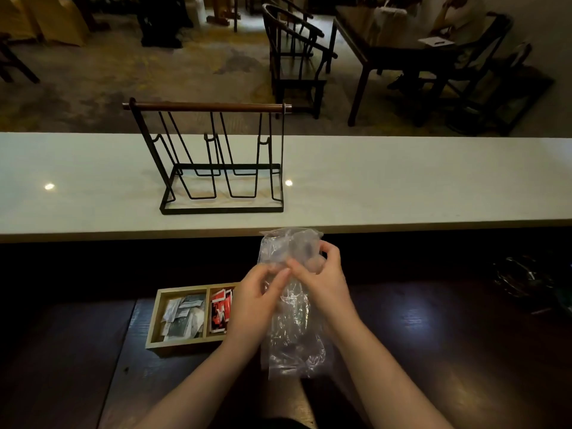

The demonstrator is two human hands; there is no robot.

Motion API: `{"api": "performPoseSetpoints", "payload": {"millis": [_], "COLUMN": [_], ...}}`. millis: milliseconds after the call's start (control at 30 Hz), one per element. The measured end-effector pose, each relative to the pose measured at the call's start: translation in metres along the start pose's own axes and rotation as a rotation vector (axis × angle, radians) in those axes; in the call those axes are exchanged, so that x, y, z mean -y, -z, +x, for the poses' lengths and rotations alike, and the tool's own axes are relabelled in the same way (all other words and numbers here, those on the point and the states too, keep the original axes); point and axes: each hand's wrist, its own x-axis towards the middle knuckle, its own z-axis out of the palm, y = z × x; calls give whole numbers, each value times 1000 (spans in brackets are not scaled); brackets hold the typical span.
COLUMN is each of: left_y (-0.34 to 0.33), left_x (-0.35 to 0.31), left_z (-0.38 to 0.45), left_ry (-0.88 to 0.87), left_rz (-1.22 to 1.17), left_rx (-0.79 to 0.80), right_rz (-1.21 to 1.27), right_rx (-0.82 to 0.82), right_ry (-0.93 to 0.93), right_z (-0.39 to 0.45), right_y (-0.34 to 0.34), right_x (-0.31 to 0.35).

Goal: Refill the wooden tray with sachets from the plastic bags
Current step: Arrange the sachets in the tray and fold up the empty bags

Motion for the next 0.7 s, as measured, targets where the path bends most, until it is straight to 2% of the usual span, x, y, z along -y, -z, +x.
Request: {"api": "performPoseSetpoints", "payload": {"millis": [100,200,300,400,533,567,633,700], "left_y": [7,15,17,22,31,33,36,36], "left_x": [3,2,2,3,7,8,8,6], "left_z": [4,3,2,2,2,3,6,6], "left_ry": [32,3,-71,-77,-103,-127,-190,-233], "left_rz": [-41,-129,-117,-110,-13,68,262,343], "left_rx": [-55,-20,-7,1,-13,-14,-5,40], "right_rz": [391,491,331,-4,-204,-325,-537,-620], "right_rx": [176,45,-158,-222,-69,-86,-87,39], "right_ry": [-69,-80,-18,122,117,171,398,605], "right_z": [1,3,8,11,12,11,8,5], "right_y": [12,17,17,23,30,32,35,31], "right_x": [5,6,-6,-15,-11,-8,3,21]}}
